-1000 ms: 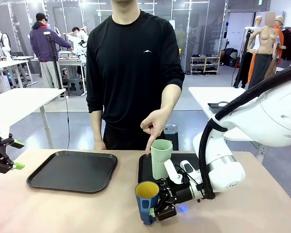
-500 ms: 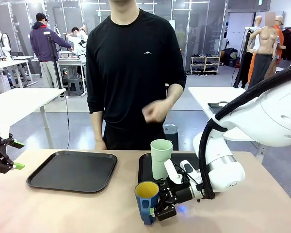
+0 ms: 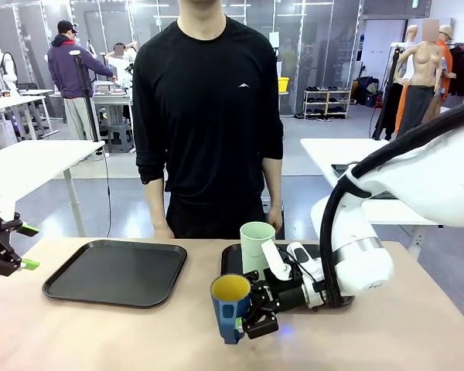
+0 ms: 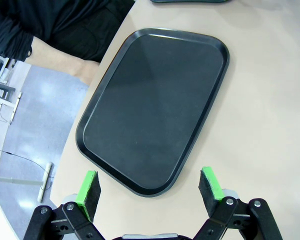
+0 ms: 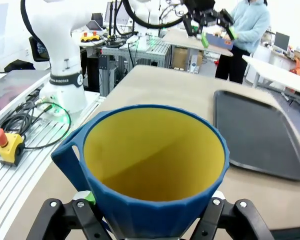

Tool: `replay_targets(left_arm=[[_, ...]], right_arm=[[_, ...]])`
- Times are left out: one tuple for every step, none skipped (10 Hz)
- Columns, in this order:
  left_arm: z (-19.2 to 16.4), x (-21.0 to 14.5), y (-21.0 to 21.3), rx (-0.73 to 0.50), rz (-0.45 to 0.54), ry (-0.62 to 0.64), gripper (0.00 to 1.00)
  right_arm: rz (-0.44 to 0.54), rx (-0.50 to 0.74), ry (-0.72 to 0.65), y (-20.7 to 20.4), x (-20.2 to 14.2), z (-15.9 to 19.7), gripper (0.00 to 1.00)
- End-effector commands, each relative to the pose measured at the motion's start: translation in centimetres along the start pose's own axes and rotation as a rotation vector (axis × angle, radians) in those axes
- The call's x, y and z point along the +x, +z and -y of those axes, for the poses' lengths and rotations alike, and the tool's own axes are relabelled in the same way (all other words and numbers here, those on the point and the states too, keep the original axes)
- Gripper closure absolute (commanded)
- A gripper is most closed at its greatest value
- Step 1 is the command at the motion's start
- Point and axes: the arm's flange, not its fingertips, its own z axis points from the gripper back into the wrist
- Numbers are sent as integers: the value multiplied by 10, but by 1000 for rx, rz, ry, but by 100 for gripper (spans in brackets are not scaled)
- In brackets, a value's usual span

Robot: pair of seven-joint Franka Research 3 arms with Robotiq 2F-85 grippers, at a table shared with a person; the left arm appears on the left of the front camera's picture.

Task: Sort and store the cups by type.
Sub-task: Pick up the Handle plastic cup and place it into the empty Flat Tray.

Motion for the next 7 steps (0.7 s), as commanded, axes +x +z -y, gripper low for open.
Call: replay_targets(left_arm=[[3,-2,-2,19,-6,-20,0],[3,-2,-2,19,-6,-20,0],[3,-2,-2,19,-6,-20,0],[3,-2,-2,19,-6,-20,0],[3,-2,-2,19,-6,-20,0],[3,-2,-2,19,-6,-20,0],[3,-2,-2,19,-6,-20,0]], right_arm=[[9,-13,9,-4,35,-13,81],[-5,-13,14,-6,44,-14,81],[-10,-13,13,-7,50,-14,81],[-6,-26,2,-7,54,-14,81],[-10,-49,-10,-6,57,-14,81],[-1,6,41,-3,52,-11,81],[-1,6,41,-3,52,-11,81]])
